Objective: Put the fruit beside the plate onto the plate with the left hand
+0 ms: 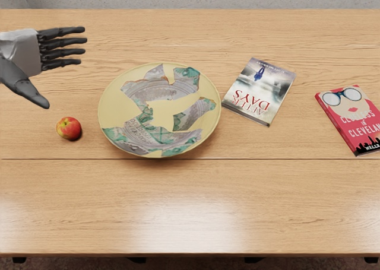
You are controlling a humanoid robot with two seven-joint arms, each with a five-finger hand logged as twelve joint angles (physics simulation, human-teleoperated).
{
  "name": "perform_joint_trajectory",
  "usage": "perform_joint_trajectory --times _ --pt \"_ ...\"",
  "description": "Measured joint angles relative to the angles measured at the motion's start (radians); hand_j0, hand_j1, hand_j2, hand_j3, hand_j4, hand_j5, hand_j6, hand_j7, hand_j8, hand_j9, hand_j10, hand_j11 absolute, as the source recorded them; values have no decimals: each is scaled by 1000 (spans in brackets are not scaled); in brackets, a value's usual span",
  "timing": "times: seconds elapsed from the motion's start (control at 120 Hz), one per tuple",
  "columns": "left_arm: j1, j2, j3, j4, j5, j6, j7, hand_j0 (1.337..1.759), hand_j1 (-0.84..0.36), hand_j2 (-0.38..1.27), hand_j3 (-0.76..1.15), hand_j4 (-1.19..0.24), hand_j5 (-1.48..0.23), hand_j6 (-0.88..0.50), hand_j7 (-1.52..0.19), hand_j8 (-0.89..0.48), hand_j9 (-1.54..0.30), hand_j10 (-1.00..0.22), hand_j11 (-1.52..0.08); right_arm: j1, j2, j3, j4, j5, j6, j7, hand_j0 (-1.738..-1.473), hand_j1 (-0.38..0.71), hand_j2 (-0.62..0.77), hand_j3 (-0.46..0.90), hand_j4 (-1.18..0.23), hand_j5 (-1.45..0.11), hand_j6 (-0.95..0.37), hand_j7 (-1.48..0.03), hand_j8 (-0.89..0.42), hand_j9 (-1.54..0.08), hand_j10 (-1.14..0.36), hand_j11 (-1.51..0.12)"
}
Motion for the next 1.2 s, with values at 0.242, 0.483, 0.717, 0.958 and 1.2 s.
perform_joint_trajectory --times 0.242,0.483,0.717,0.958,1.2 --pt "0 2 26 3 192 173 59 1658 341 3 0 -9 -11 -10 -11 -10 -11 -10 -11 -3 0 0 0 1 -2 1 -1658 -349 0 0 0 0 0 0 0 0 0 0" --pt "-192 -187 293 0 468 698 86 1658 339 4 0 -12 -14 -13 -14 -13 -14 -12 -13 -4 0 1 0 1 -2 1 -1658 -349 0 0 0 0 0 0 0 0 0 0" --pt "-237 -299 668 -37 524 1154 89 1658 323 7 0 -26 -31 -27 -31 -27 -31 -26 -30 -4 0 1 0 1 -2 1 -1658 -349 0 0 0 0 0 0 0 0 0 0" --pt "-226 -291 757 -81 528 1215 89 1658 273 16 0 -67 -85 -68 -85 -68 -84 -67 -84 -4 0 1 0 1 -2 1 -1658 -349 0 0 0 0 0 0 0 0 0 0" --pt "-202 -318 801 -77 535 1222 88 1658 137 39 0 -180 -232 -181 -232 -181 -232 -181 -232 -4 0 1 0 1 -2 1 -1658 -349 0 0 0 0 0 0 0 0 0 0"
